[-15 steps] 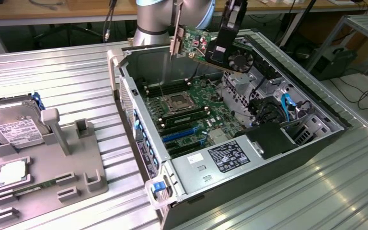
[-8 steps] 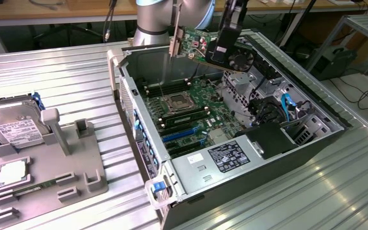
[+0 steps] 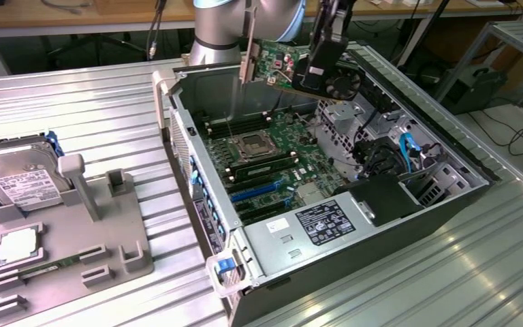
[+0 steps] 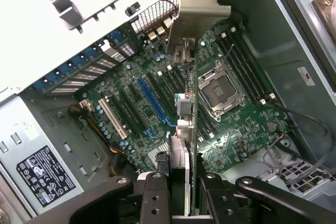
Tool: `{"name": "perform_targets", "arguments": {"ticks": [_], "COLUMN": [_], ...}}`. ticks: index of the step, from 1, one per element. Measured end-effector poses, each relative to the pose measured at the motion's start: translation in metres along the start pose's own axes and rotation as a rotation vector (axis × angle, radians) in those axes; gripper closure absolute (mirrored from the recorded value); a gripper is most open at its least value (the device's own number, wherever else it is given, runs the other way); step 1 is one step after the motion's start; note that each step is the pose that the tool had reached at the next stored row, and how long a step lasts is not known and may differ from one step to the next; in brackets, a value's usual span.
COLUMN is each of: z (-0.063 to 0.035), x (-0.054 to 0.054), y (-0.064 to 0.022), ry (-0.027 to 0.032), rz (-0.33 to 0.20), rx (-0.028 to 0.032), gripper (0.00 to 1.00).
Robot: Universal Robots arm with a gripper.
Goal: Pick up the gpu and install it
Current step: 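Insert the gpu into the slot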
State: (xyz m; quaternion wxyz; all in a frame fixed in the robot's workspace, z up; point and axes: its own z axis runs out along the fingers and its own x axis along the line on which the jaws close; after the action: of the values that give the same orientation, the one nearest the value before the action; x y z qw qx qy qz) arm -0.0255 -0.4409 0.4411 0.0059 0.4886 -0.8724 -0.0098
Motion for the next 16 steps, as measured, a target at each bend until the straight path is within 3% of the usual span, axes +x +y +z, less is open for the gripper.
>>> {"name": "perform_targets", "arguments": {"ticks": [16], "z": [0.0000], "x": [0.0000], "y": [0.0000], "ry": [0.0030], "rz": [-0.132], "rx": [0.0001], "gripper": [0.73]}}
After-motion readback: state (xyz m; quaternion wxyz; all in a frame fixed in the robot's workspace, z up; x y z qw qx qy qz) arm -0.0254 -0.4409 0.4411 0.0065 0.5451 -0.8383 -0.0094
